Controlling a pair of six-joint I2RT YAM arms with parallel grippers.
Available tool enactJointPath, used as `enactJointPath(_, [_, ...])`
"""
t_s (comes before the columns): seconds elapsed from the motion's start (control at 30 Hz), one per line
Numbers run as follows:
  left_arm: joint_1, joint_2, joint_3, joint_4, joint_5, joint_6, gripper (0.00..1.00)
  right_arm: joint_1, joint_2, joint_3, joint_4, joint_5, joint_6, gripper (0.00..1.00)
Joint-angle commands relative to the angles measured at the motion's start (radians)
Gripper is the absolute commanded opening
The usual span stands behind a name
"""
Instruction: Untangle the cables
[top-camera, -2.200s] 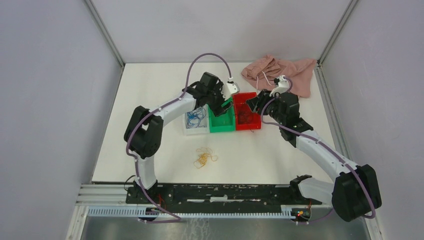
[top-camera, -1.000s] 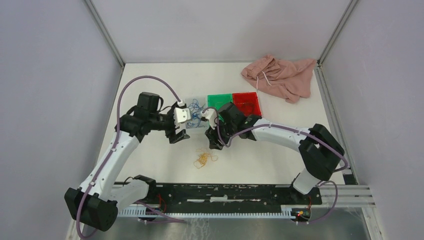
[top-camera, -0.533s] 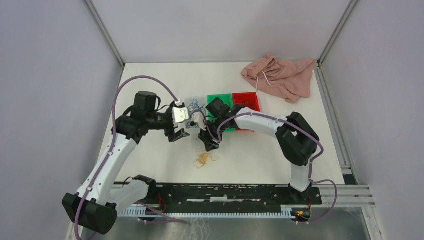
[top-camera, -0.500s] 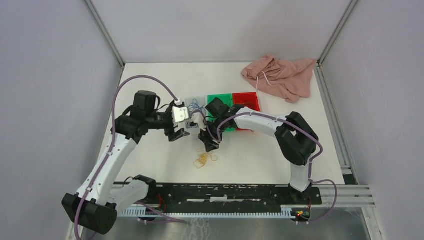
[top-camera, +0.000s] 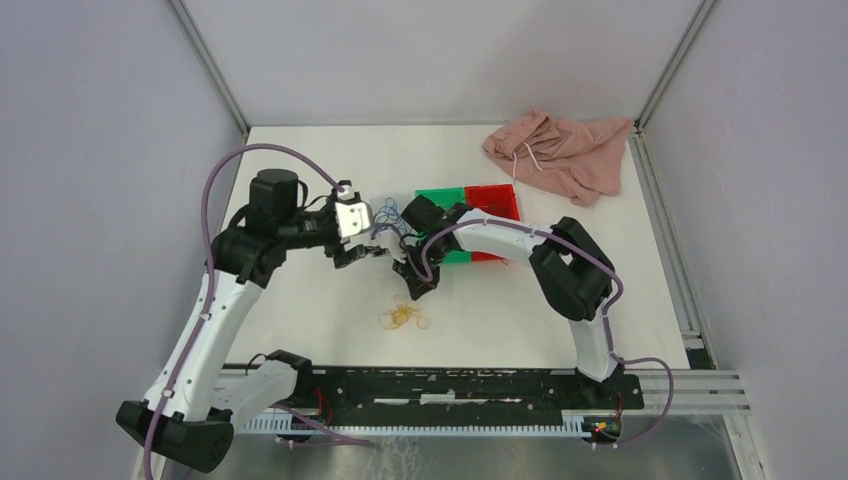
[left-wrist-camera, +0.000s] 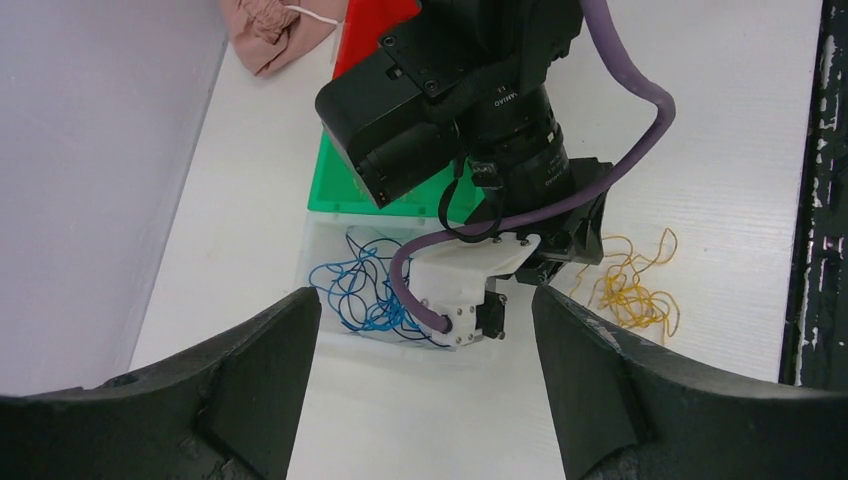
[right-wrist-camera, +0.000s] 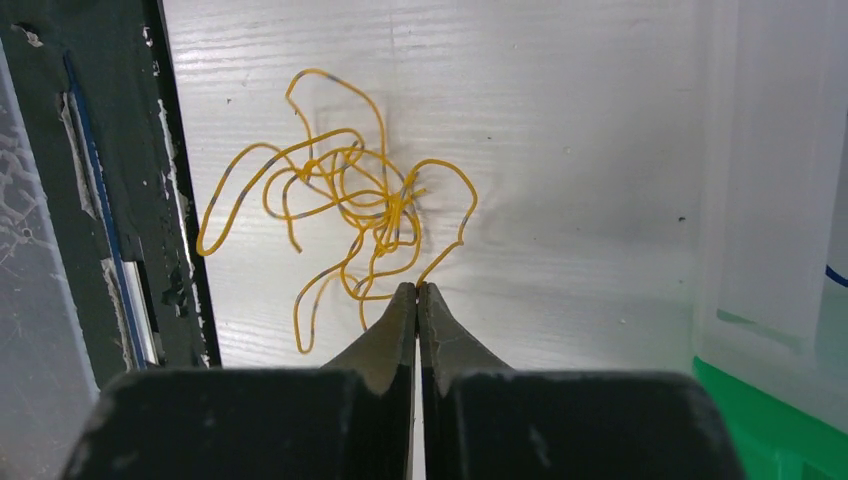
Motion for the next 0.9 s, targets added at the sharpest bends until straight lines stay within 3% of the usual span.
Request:
enactJointPath(0.0, [0.002,-0.058,-0.010,0.030,0.038,-0.034,0.84,-0.001,-0.124,-0.025,0.062,0.007,0.065,0.00])
enactJointPath(0.23, [0.004,-0.183,-0.139,0.141,0.053,-0.178,0.80,-0.007,-0.389,-0.194,0.295,-0.028,0.256,0.00])
enactJointPath(0.5, [0.000,-0.270,-0.319,0.280,0.170,-0.305,0.79,-0.007,-0.535,-0.323,0.643,-0.123,0.522,0.00])
enactJointPath(0.63, [-0.010,-0.221,-0.292,0.284,0.197,-0.293,0.78,0.010,-0.537,-0.311,0.709,-0.156,0.574,0.00])
enactJointPath(0.87, [-0.036,-0.171,-0.264,0.149,0.193,-0.173,0.71,0.036,-0.564,-0.302,0.734,-0.139,0.580,0.00])
